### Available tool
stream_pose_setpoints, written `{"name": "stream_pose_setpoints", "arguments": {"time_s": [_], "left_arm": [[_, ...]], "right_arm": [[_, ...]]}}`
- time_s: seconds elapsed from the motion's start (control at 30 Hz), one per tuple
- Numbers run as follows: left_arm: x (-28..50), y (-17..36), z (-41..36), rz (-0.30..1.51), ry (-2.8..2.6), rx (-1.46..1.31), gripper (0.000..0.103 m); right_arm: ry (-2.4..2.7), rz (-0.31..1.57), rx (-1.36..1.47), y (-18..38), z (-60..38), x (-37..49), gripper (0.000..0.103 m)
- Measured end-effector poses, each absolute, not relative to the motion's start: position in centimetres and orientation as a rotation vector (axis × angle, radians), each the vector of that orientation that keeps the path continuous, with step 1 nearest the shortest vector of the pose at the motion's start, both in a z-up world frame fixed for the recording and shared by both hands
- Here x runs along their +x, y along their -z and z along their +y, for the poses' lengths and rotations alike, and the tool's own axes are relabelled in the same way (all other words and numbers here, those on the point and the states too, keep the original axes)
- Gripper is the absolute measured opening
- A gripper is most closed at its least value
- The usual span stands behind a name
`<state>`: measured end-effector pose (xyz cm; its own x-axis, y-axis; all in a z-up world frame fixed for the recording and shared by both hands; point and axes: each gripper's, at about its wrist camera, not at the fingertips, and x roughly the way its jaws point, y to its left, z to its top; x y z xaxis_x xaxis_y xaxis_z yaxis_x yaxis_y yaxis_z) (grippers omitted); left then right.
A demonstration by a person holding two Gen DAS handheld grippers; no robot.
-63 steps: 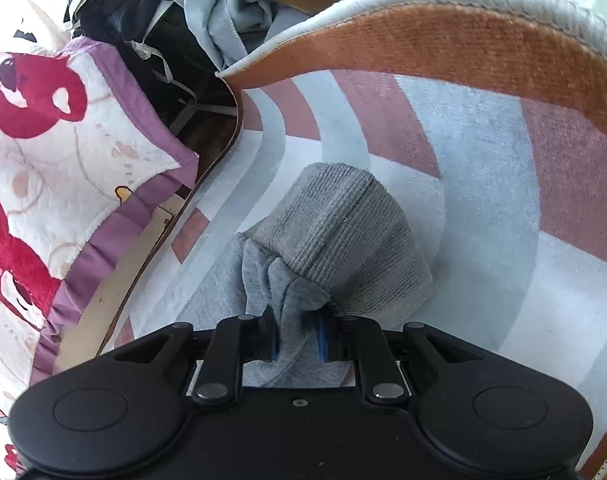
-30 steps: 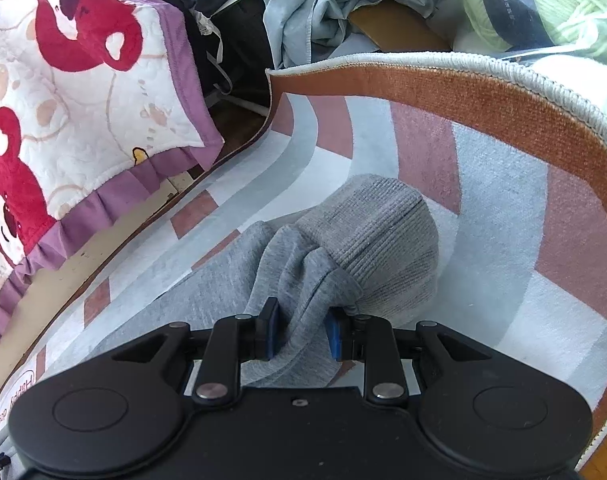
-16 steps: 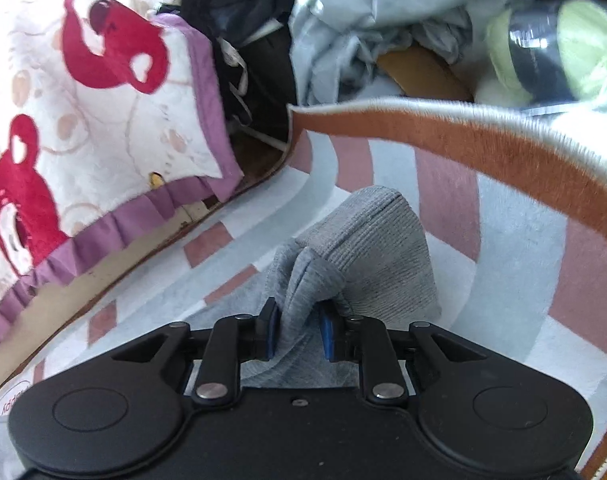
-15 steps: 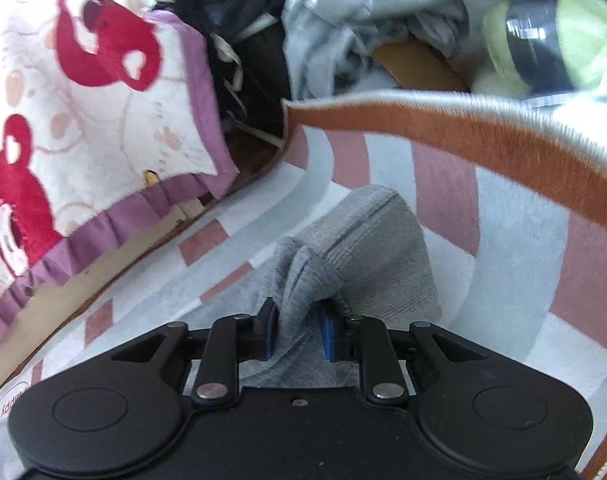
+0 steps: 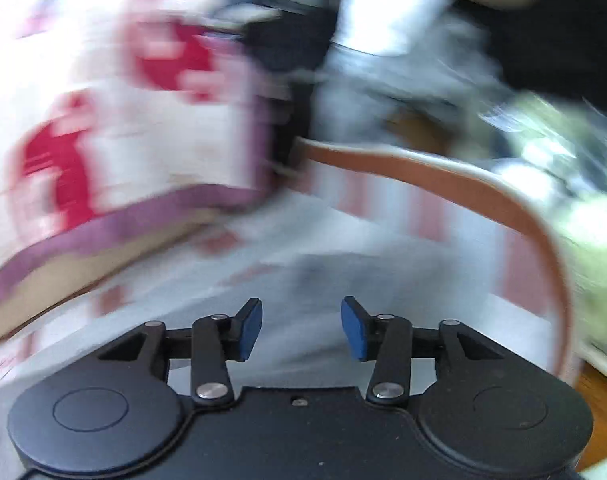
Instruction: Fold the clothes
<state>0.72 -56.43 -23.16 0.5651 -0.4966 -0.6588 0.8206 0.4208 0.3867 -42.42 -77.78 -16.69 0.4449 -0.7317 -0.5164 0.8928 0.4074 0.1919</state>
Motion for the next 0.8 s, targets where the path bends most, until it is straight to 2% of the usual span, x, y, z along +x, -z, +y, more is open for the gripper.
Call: {"name": "stream_pose_setpoints", "arguments": {"time_s": [0.2,0.3,0.37,0.43,0.57,0.67,0.8], "left_arm": [[1.4,22.3,-55.2,0.514,0.885,0.683,0.014],[1.8,20.8,-52.4,0.459,0.867,0.603,0.024],[2.0,19.8,-50.5,0.422,0.854,0.550,0.032],[2.8,18.9,-48.5,0.406,0.827,0.505,0.045],[7.1,18.4,-44.0,0.489,0.688,0.464,0.047],[12.0,19.4,-41.0,0.695,0.603,0.278,0.050],[18.4,21.0,-37.4,0.966,0.491,-0.017,0.053]], "right_arm": [[0.510,0.499,0.326,17.7,-71.3,-29.5,0.050],[0.382,0.610,0.217,18.1,-69.5,-22.8,0.061],[0.418,0.724,0.119,19.7,-69.0,-18.9,0.064],[0.481,0.820,0.042,21.7,-69.3,-16.7,0.066],[0.397,0.877,0.039,24.2,-71.5,-16.5,0.070],[0.322,0.833,0.031,24.6,-72.8,-17.7,0.081],[0.256,0.773,0.109,25.2,-74.2,-19.1,0.082]]}}
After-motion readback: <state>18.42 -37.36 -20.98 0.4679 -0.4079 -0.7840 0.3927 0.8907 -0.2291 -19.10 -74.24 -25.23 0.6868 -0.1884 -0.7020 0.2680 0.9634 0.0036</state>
